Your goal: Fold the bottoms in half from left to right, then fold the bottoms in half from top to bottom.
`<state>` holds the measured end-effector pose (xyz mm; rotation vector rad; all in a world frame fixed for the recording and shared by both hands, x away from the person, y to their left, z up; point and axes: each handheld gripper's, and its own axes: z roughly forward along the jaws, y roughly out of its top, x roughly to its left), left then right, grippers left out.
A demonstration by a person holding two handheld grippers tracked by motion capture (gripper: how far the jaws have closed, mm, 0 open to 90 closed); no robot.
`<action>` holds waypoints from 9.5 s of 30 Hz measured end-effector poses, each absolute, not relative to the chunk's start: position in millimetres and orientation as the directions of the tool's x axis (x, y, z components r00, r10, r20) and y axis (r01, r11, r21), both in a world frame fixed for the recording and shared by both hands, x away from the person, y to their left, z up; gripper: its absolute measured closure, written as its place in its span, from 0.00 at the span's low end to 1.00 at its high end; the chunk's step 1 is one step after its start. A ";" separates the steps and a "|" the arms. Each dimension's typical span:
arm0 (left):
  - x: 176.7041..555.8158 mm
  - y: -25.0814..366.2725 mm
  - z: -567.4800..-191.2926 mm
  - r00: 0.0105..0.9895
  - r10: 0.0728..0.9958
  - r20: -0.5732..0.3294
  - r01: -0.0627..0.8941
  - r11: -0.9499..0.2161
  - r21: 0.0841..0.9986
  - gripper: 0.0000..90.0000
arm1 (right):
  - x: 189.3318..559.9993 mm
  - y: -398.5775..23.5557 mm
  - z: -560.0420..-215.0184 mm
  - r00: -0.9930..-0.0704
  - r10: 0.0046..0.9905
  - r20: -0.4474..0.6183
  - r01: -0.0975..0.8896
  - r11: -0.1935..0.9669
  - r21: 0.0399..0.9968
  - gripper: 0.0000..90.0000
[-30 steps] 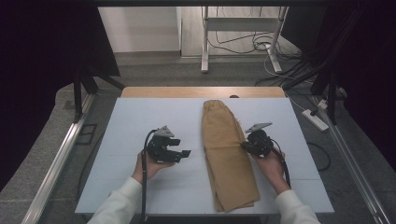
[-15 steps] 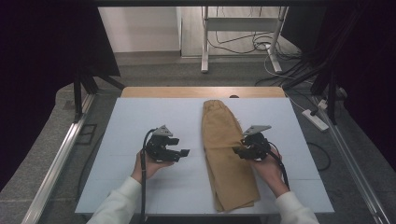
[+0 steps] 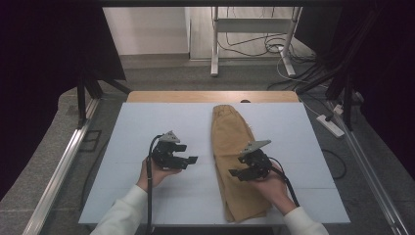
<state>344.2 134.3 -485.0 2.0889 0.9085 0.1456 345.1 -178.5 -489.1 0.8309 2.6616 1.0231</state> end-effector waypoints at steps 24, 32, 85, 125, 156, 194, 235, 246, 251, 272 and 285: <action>345.2 136.6 -485.5 0.725 0.660 -0.198 0.556 -0.391 0.733 0.33 | 329.4 -129.6 -507.8 -0.848 0.530 -0.026 0.410 0.686 0.602 0.31; 345.3 135.8 -486.3 0.726 0.659 -0.197 0.556 -0.395 0.731 0.33 | 329.2 -123.5 -515.6 -0.853 0.518 -0.056 0.402 0.722 0.563 0.31; 347.3 140.4 -487.1 0.718 0.668 -0.196 0.560 -0.388 0.732 0.32 | 318.1 -103.4 -510.2 -0.915 0.403 -0.027 0.309 0.740 0.598 0.93; 348.0 147.7 -486.0 0.704 0.683 -0.196 0.566 -0.372 0.736 0.32 | 299.3 -87.4 -504.2 -0.934 0.358 -0.014 0.262 0.708 0.656 0.52; 350.5 147.1 -491.0 0.709 0.677 -0.198 0.570 -0.385 0.726 0.32 | 356.5 -168.0 -491.6 -0.829 0.556 0.057 0.427 0.564 0.707 0.42; 402.8 128.6 -490.7 0.693 0.684 -0.228 0.585 -0.348 0.733 0.30 | 411.0 -176.0 -488.6 -0.768 0.636 0.073 0.489 0.509 0.709 0.40; 472.6 102.0 -508.3 0.633 0.734 -0.246 0.651 -0.334 0.681 0.28 | 486.9 -156.8 -494.7 -0.689 0.718 0.097 0.557 0.438 0.706 0.39; 480.3 98.1 -514.2 0.628 0.744 -0.230 0.661 -0.354 0.662 0.28 | 497.5 -147.2 -499.3 -0.687 0.721 0.092 0.563 0.447 0.695 0.38; 483.2 98.0 -519.9 0.620 0.750 -0.230 0.675 -0.361 0.644 0.28 | 504.7 -143.8 -508.3 -0.683 0.727 0.067 0.574 0.478 0.665 0.38; 482.1 92.8 -531.6 0.630 0.727 -0.274 0.697 -0.373 0.613 0.57 | 506.8 -138.6 -520.6 -0.750 0.650 0.119 0.558 0.527 0.641 0.73; 477.0 94.3 -529.7 0.654 0.702 -0.282 0.683 -0.387 0.620 0.83 | 503.0 -138.7 -515.9 -0.778 0.620 0.107 0.534 0.561 0.632 0.87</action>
